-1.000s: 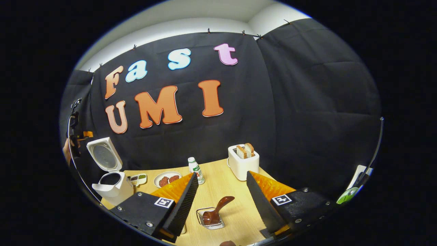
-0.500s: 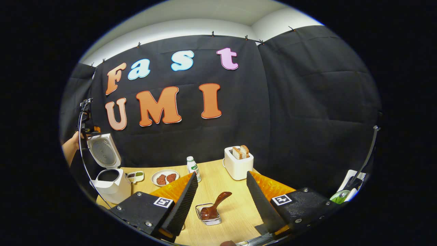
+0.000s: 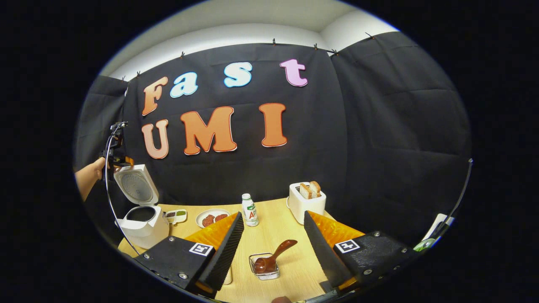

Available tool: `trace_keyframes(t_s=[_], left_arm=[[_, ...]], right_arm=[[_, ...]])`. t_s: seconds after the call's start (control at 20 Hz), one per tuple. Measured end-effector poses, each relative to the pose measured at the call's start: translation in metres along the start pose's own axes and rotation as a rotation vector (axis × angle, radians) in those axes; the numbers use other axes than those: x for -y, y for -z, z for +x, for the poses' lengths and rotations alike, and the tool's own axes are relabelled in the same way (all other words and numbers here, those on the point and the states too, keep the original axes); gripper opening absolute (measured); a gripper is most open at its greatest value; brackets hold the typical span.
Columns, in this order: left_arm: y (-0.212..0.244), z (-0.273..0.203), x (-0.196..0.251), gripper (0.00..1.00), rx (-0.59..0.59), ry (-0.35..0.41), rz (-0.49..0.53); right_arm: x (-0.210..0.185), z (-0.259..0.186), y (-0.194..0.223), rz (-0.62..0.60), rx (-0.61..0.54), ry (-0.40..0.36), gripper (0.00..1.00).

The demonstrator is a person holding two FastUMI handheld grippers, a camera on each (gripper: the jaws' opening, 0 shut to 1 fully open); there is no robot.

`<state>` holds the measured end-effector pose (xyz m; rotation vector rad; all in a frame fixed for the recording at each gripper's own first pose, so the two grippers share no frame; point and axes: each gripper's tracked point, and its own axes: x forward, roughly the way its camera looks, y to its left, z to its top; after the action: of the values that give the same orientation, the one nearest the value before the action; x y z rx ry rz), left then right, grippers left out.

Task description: Close the left gripper, press the button to open the rice cooker; take a wooden spoon from the chopstick holder with the right hand, scoop a spoonful of rice and pour it into the rice cooker, then put the wooden spoon back into the chopstick holder.

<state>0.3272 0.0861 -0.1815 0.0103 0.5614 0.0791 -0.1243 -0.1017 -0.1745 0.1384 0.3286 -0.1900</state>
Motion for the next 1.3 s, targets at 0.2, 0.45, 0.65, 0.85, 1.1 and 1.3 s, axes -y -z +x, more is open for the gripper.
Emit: trace_keyframes(t_s=[0.2,0.45,0.65,0.85,1.1,1.3], left_arm=[[0.041,-0.026,0.007,0.98,-0.123,0.039,-0.011],[0.139,-0.058,0.011,0.98,-0.310,0.058,0.003],[0.194,-0.080,0.010,0.97,-0.416,0.029,-0.025],[0.231,-0.090,0.004,0.97,-0.477,0.000,-0.040],[0.262,-0.077,0.007,0.98,-0.483,-0.022,-0.053],[0.259,-0.081,0.010,1.00,-0.463,-0.026,-0.039]], right_arm=[[-0.009,0.007,0.003,0.029,-0.003,-0.062,0.90],[-0.005,0.016,0.003,0.030,0.008,-0.098,0.90],[-0.005,0.021,0.003,0.029,0.004,-0.121,0.90],[-0.013,0.026,0.010,0.024,-0.007,-0.151,0.90],[-0.023,0.032,0.019,0.020,-0.032,-0.180,0.90],[-0.032,0.034,0.025,0.019,-0.045,-0.204,0.90]])
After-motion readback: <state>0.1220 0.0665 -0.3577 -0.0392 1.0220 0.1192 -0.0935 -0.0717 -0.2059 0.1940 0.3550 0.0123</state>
